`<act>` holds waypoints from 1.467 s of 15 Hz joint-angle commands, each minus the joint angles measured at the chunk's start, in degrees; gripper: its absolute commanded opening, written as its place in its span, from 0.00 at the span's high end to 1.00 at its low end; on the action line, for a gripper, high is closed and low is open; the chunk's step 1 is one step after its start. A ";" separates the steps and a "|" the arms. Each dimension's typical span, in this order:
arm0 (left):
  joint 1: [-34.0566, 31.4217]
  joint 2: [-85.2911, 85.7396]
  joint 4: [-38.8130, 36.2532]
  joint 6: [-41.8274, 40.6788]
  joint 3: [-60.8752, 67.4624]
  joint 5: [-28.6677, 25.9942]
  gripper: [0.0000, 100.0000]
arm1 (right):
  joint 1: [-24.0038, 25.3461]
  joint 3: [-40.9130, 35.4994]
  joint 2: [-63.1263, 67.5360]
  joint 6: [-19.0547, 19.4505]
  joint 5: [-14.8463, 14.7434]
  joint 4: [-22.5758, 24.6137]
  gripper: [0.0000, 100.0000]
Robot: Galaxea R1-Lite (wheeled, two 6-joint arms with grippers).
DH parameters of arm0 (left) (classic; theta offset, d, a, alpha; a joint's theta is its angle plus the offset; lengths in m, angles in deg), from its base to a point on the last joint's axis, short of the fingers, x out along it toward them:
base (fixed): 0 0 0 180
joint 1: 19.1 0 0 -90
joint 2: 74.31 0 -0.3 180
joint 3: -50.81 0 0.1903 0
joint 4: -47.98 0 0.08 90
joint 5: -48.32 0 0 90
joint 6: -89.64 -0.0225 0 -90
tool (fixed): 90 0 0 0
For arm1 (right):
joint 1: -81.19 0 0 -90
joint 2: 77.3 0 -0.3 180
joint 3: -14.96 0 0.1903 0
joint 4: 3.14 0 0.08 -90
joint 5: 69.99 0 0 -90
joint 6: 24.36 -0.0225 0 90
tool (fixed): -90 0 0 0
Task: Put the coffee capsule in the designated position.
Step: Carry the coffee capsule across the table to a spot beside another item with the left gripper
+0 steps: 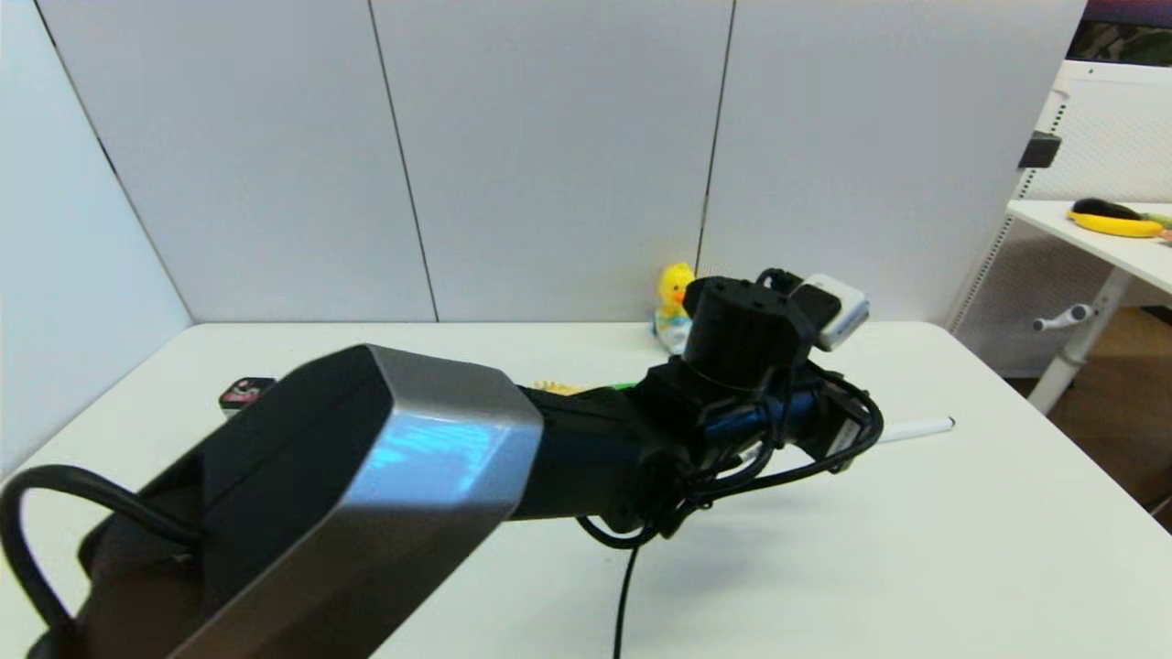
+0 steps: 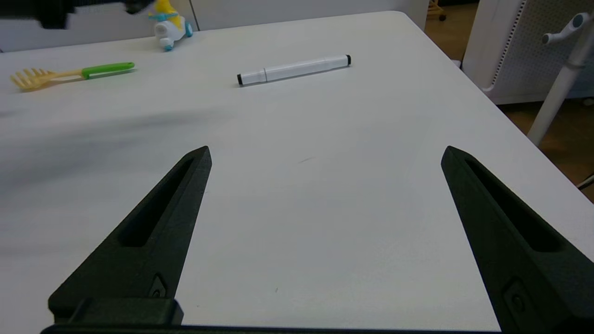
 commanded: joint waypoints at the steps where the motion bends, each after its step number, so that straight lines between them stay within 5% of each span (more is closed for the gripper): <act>1: 1.02 -11.87 1.58 0.43 -12.92 -0.98 1.00 | 0.05 -0.09 0.07 -0.02 -0.04 0.00 0.00; 13: -1.36 -20.13 -25.66 0.69 -13.80 -0.10 1.00 | -0.04 -0.09 0.07 -0.02 -0.04 0.00 0.00; 22: -3.91 -19.08 -26.28 3.85 -14.15 -0.54 1.00 | 0.05 -0.09 0.07 -0.02 -0.04 0.00 0.00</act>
